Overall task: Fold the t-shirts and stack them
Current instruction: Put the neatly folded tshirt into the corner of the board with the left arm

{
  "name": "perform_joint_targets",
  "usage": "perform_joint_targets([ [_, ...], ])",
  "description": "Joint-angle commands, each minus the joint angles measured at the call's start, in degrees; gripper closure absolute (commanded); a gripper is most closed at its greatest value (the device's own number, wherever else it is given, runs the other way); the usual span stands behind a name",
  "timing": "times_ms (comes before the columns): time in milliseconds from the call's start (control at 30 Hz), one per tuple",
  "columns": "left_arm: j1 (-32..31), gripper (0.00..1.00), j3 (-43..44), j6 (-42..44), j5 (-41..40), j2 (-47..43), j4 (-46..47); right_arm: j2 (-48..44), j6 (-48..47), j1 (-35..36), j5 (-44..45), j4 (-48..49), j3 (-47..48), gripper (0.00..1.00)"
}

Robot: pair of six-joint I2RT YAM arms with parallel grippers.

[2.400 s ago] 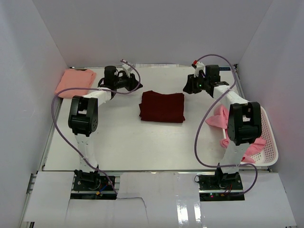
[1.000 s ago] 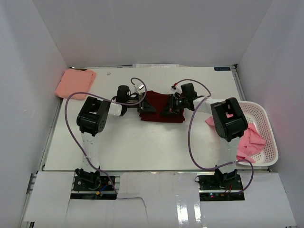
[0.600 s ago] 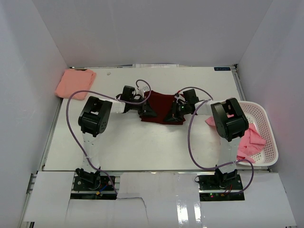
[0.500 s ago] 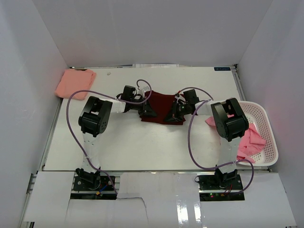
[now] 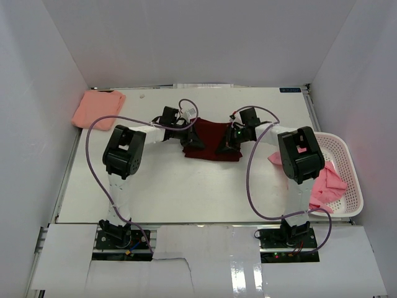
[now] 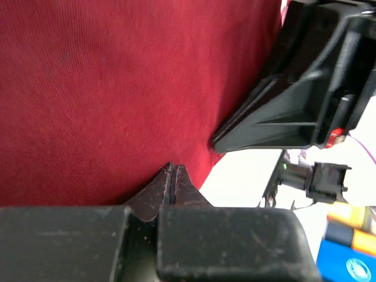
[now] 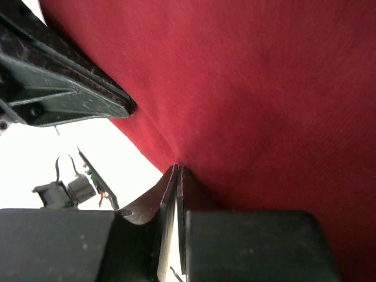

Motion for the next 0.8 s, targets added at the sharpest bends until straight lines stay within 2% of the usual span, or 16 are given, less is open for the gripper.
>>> perform_joint_targets([
  [0, 0.2, 1.0, 6.3, 0.2, -5.0, -6.5, -4.7, -2.2, -4.5, -1.1, 3.7, -9.4, 9.2, 0.92],
  [167, 1.3, 1.0, 16.5, 0.3, -7.8, -9.9, -12.3, -2.8, -6.0, -1.1, 2.6, -14.5, 17.6, 0.92],
  [233, 2.8, 1.0, 17.2, -0.6, -9.9, -11.3, -13.2, -3.7, -6.6, -1.1, 2.8, -15.5, 18.4, 0.89],
  [267, 3.4, 1.0, 16.8, -0.7, -10.9, -12.5, -13.8, -4.2, -6.7, -1.1, 3.1, -15.9, 18.5, 0.85],
  [300, 4.0, 0.96, 16.4, -0.6, -12.1, -12.9, -14.2, -4.7, -7.3, -1.1, 3.9, -16.9, 18.5, 0.72],
  [433, 8.1, 0.89, 14.3, 1.2, -14.7, -13.1, -15.3, -8.6, -9.5, -1.3, 6.2, -19.3, 18.0, 0.54],
  [567, 10.2, 0.79, 13.3, 2.4, -17.3, -11.1, -16.7, -12.4, -11.0, -1.7, 8.5, -21.4, 18.2, 0.52],
  [767, 10.6, 0.77, 19.3, 5.1, -18.1, -3.8, -22.6, -18.9, -12.5, -3.2, 10.3, -26.1, 21.4, 0.5],
])
